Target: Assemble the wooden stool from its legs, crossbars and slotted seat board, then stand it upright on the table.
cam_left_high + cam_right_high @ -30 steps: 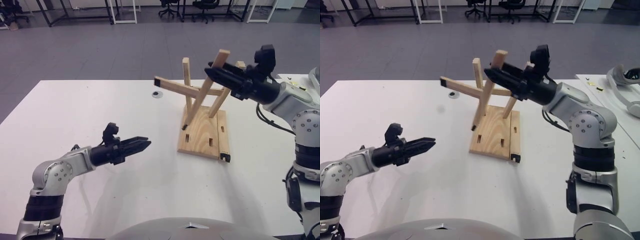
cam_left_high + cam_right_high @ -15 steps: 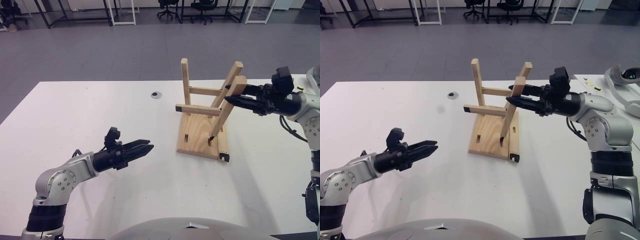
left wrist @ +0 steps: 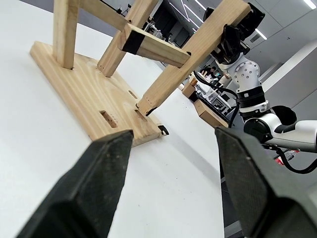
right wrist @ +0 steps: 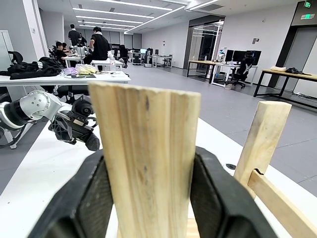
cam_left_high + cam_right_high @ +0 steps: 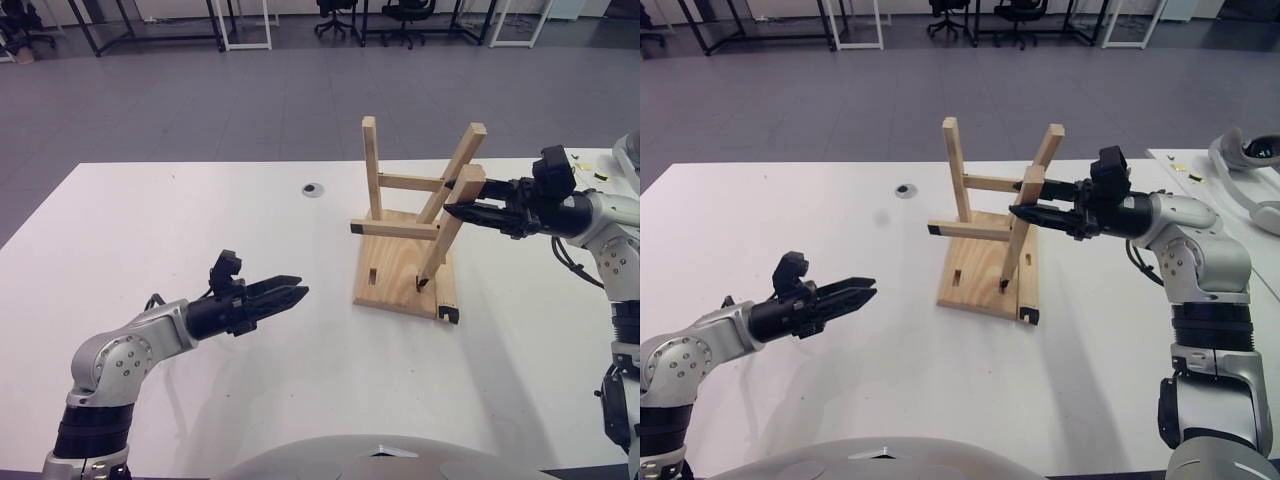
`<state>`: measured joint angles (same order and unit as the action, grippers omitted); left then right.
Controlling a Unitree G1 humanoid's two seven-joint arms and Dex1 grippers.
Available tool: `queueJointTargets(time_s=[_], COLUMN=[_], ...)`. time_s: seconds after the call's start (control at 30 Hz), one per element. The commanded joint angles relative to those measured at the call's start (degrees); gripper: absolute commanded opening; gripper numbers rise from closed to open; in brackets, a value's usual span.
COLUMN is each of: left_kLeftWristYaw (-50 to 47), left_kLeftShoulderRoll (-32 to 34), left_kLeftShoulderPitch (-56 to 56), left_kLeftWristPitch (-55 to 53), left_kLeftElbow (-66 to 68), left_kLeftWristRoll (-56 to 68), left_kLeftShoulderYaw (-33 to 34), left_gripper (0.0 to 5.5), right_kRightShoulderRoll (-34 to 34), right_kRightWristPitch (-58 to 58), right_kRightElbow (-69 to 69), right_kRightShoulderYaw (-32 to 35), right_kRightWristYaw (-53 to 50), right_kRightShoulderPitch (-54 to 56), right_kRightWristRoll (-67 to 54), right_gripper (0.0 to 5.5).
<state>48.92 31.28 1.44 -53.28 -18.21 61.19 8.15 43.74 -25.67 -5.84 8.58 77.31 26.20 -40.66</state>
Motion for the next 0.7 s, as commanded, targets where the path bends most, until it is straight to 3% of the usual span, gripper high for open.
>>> queueJointTargets(time_s=[0.03, 0.33, 0.7], left_kLeftWristYaw=[-0.01, 0.78, 0.39], left_kLeftShoulderRoll=[0.99, 2.21, 1.73], left_kLeftShoulderPitch=[-1.37, -2.02, -1.09], left_kLeftWristPitch=[-0.62, -0.8, -0.93], left_kLeftElbow=[0.37, 1.39, -0.02], left_kLeftWristRoll=[0.15, -0.11, 0.41], left_kLeftShoulderYaw=[0.38, 0.86, 0.32], left_gripper=[3.04, 3.04, 3.04], right_kRightShoulderRoll=[-1.07, -3.12, -0.95], right_kRightWristPitch=[-0.65, -0.17, 1.17], right_kRightElbow=[2.74, 3.6, -3.61], right_kRightShoulderYaw=[1.33, 1.24, -1.42], right_kRightWristYaw=[-0.7, -1.82, 3.11], right_kRightShoulderPitch=[-2.04, -3.81, 1.84], right_kRightWristRoll=[-1.24, -0.41, 3.64], right_gripper=[2.05, 2.05, 2.05])
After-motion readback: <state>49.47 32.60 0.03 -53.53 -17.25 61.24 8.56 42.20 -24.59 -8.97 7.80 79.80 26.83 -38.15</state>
